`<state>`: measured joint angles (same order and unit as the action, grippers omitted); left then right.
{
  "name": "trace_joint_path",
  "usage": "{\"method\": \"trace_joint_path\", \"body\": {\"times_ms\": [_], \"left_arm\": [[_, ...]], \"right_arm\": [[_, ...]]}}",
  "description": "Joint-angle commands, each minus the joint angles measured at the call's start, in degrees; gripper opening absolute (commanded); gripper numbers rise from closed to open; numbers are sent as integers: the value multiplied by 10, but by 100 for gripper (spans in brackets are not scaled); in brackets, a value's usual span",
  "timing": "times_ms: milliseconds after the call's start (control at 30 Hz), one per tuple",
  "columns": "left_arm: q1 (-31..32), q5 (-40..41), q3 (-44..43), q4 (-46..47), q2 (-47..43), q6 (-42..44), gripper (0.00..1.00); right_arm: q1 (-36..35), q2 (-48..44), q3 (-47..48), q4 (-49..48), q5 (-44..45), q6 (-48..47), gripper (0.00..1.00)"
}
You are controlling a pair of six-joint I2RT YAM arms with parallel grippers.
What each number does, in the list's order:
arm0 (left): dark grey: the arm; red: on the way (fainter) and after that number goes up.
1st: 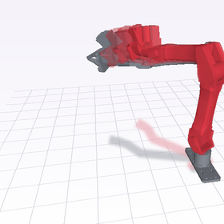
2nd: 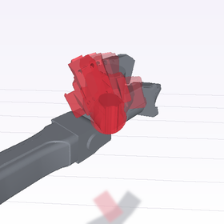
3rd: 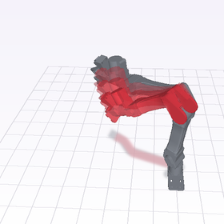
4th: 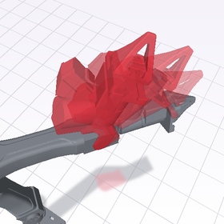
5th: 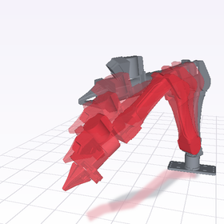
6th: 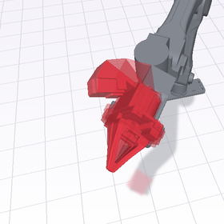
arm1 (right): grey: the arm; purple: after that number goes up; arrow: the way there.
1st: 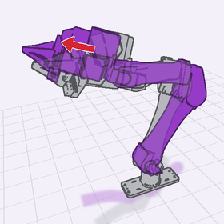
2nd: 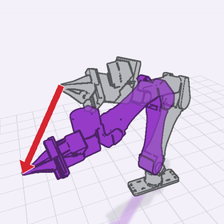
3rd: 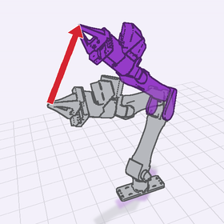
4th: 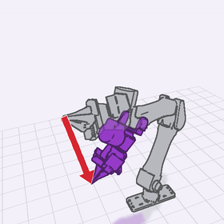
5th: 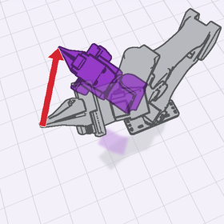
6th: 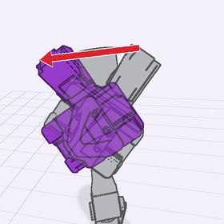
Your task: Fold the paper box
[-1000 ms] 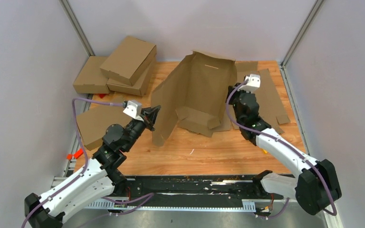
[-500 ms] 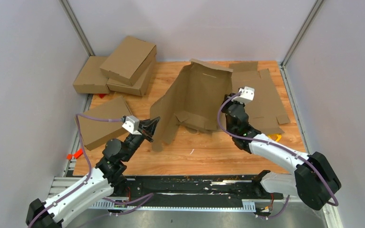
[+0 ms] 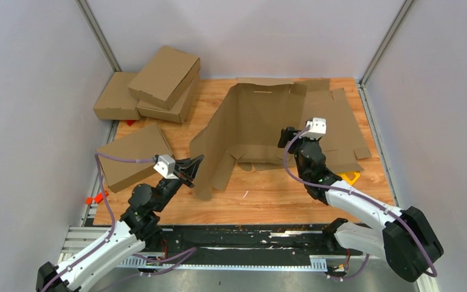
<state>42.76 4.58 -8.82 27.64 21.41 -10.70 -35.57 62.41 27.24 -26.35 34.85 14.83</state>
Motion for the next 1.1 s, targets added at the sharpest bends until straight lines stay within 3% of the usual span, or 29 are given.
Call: {"method": "trace_joint_path", "body": {"times_ms": [0, 133, 267, 333, 400, 433, 533, 667, 900, 1067], "left_arm": [[3, -8, -5, -3, 1, 6, 0], [3, -9, -7, -1, 7, 8, 0], [3, -11, -9, -1, 11, 8, 0], [3, -11, -9, -2, 11, 8, 0], [3, -10, -9, -3, 9, 7, 0], [3, -10, -9, -3, 9, 7, 0], [3, -14, -8, -1, 12, 5, 0], [3, -17, -7, 5, 20, 3, 0], [3, -27, -8, 15, 36, 0, 0], [3, -31, -9, 17, 45, 0, 0]], "right_arm": [[53, -20, 27, 52, -123, -37, 77], [166, -40, 42, 100, -235, 11, 84], [270, -3, 64, 130, -268, 68, 73], [288, 29, 74, 123, -245, 80, 59], [291, 76, 96, 111, -231, 75, 29], [290, 104, 111, 110, -236, 68, 21], [286, 185, 150, 103, -281, 58, 10], [262, 230, 137, 33, -336, 46, 11], [225, 184, 66, -73, -402, 6, 23], [208, 186, 63, -87, -442, -15, 31]]}}
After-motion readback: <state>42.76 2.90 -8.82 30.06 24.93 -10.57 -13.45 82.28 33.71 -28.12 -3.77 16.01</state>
